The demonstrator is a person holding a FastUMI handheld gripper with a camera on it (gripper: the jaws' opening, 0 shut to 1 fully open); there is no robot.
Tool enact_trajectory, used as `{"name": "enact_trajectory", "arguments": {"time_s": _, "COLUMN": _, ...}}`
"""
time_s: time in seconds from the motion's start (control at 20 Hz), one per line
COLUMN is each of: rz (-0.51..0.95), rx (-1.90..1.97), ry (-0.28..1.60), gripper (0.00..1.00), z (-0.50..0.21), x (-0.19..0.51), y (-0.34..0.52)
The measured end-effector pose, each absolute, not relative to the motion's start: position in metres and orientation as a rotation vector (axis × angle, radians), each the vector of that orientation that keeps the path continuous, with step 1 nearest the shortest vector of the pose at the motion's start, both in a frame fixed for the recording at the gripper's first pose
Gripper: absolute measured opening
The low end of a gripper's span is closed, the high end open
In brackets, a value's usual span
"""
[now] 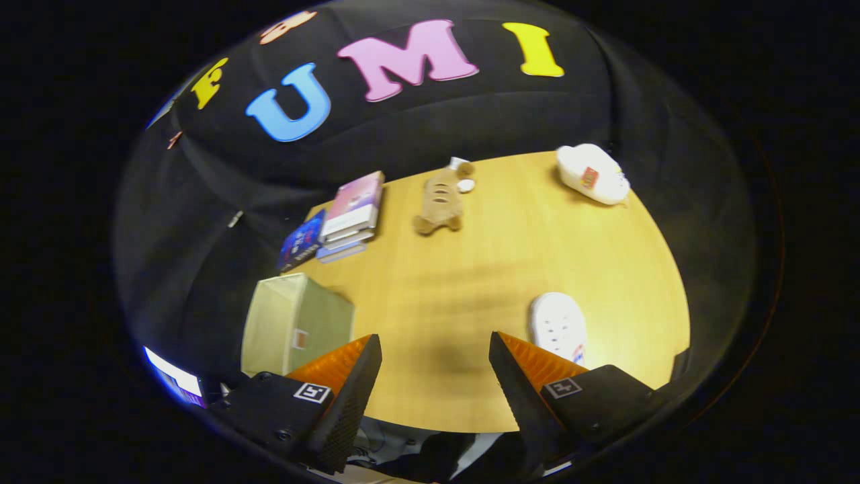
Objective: Open the storage box then place both shoes into the box .Put the left shoe in first, then the right shoe, with the right side of both shoes facing outward in a uniform manner.
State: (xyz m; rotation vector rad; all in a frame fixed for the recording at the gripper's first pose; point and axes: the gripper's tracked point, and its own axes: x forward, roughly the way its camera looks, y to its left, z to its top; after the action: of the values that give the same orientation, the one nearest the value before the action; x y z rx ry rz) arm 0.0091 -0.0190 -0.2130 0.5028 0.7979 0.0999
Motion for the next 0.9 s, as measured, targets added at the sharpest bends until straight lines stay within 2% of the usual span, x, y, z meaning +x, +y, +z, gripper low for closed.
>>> {"name": "enact_trajectory", "arguments": {"time_s": 0.25, "rz": 0.017, "rx": 0.528, "ry": 0.971, "gripper": 0.97, "z": -0.297, "x": -0.005, "y": -0.101}}
{"name": "enact_trajectory", "arguments": {"time_s": 0.35, "rz": 0.026, "rx": 0.514, "ry": 1.056, "gripper": 0.96, "z": -0.331, "x": -0.011, "y": -0.115}}
{"name": "enact_trajectory", "arguments": {"time_s": 0.45, "rz": 0.043, "rx": 0.473, "ry": 1.125, "gripper": 0.88, "z": -0.363, "x": -0.013, "y": -0.122}}
{"name": "enact_trajectory", "arguments": {"time_s": 0.6, "rz": 0.059, "rx": 0.399, "ry": 1.198, "gripper": 0.88, "z": -0.404, "x": -0.011, "y": -0.127}}
{"name": "enact_trajectory", "arguments": {"time_s": 0.7, "rz": 0.085, "rx": 0.424, "ry": 1.239, "gripper": 0.88, "z": -0.418, "x": -0.005, "y": -0.119}}
{"name": "enact_trajectory", "arguments": {"time_s": 0.8, "rz": 0.110, "rx": 0.477, "ry": 1.239, "gripper": 0.80, "z": -0.414, "x": 0.003, "y": -0.113}}
{"name": "enact_trajectory", "arguments": {"time_s": 0.9, "rz": 0.136, "rx": 0.500, "ry": 1.253, "gripper": 0.79, "z": -0.413, "x": 0.004, "y": -0.106}}
